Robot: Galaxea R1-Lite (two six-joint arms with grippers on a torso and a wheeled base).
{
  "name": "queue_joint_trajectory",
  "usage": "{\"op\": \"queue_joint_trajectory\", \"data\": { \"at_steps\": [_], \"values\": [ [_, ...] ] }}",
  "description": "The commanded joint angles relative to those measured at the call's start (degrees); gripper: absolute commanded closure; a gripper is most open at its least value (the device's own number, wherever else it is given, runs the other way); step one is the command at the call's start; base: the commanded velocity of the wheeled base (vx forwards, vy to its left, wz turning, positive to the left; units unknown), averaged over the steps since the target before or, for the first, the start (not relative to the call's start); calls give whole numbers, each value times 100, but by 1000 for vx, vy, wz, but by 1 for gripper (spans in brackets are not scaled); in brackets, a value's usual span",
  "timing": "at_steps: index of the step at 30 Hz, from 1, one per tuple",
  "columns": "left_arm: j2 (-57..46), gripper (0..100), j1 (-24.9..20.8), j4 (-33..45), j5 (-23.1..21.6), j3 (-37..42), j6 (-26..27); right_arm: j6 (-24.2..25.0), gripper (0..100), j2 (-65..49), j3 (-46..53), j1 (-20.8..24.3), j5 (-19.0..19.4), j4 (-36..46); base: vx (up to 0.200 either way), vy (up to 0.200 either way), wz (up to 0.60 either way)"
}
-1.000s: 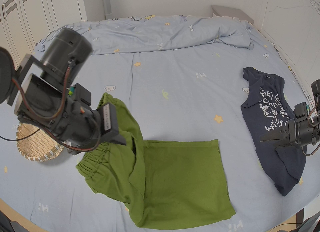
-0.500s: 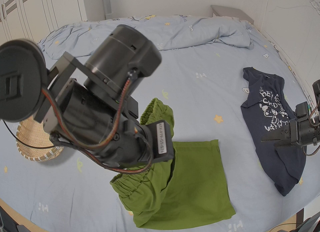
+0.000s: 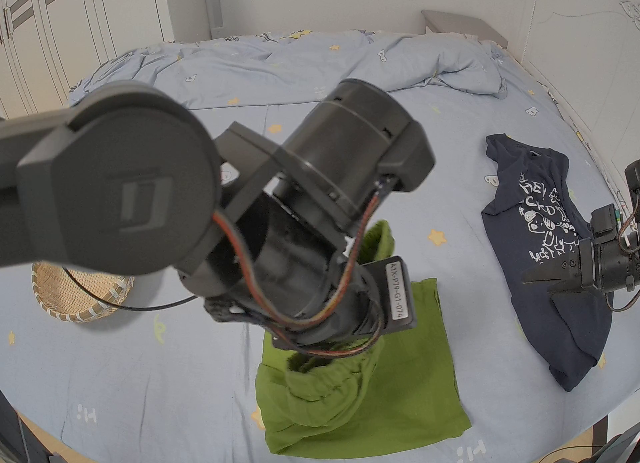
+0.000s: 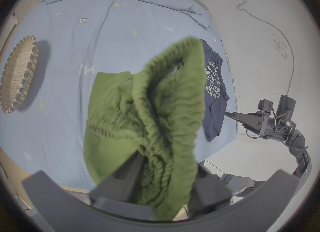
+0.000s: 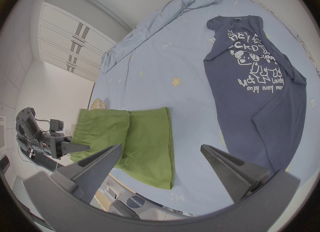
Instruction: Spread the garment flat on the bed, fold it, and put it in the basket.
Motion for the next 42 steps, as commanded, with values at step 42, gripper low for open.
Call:
{"op": "queue_joint_trajectory", "data": {
  "at_steps": [42],
  "values": [
    [-161, 0, 3333, -6387, -3011, 5790, 2026, 462, 0, 1053, 954, 2441, 372, -1651, 0, 0, 0]
  ]
}}
